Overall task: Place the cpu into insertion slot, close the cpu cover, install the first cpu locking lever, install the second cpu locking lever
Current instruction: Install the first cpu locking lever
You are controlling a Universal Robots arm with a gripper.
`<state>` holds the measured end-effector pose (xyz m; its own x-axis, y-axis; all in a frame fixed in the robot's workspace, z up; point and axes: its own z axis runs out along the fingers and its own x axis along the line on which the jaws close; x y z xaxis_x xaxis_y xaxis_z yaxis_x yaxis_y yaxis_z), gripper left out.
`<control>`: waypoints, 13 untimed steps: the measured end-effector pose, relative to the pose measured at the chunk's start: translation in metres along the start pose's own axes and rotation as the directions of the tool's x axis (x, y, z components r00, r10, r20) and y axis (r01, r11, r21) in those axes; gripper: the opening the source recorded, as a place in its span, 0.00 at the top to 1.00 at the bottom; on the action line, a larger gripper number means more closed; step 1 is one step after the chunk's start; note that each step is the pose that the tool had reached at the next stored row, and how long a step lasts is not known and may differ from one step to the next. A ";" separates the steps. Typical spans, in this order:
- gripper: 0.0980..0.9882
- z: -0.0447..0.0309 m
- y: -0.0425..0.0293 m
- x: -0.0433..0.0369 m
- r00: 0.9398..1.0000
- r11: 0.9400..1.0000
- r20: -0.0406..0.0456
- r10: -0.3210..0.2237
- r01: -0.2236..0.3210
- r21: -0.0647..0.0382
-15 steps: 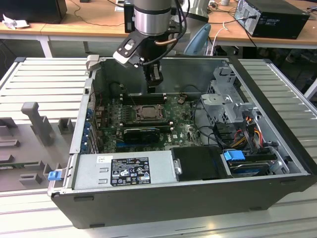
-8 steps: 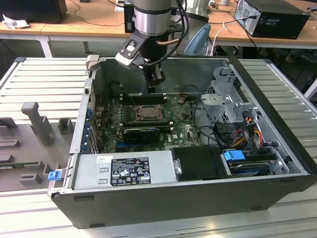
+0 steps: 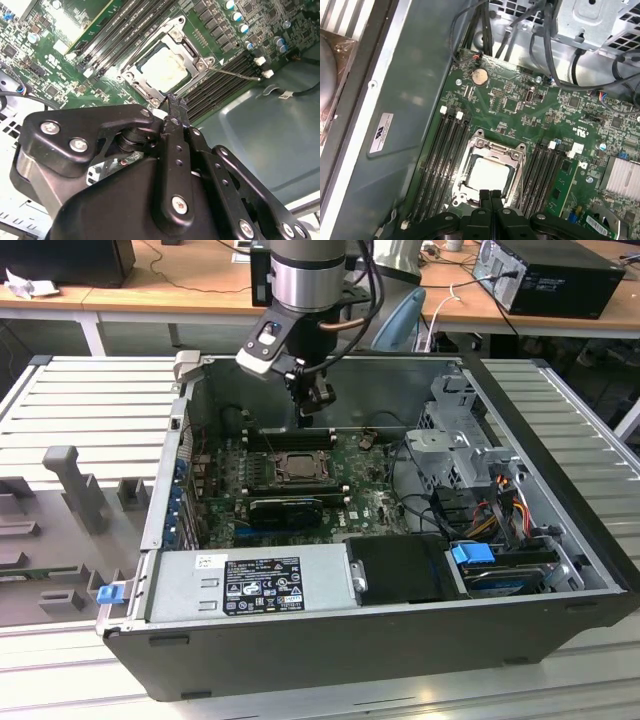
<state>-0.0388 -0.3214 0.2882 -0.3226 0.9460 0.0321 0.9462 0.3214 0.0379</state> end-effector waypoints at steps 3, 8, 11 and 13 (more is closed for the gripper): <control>0.99 0.0000 0.0000 0.0000 1.000 1.000 -0.001 -0.031 0.031 0.001; 0.99 0.0000 0.0000 0.0000 0.997 0.997 -0.003 -0.082 0.082 0.003; 0.99 0.0000 0.0000 0.0000 0.994 0.994 -0.004 -0.106 0.106 0.003; 0.99 0.0000 0.0000 0.0000 0.993 0.993 -0.005 -0.119 0.119 0.004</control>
<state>-0.0388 -0.3214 0.2882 -0.4331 0.9008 0.0321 0.9011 0.4319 0.0379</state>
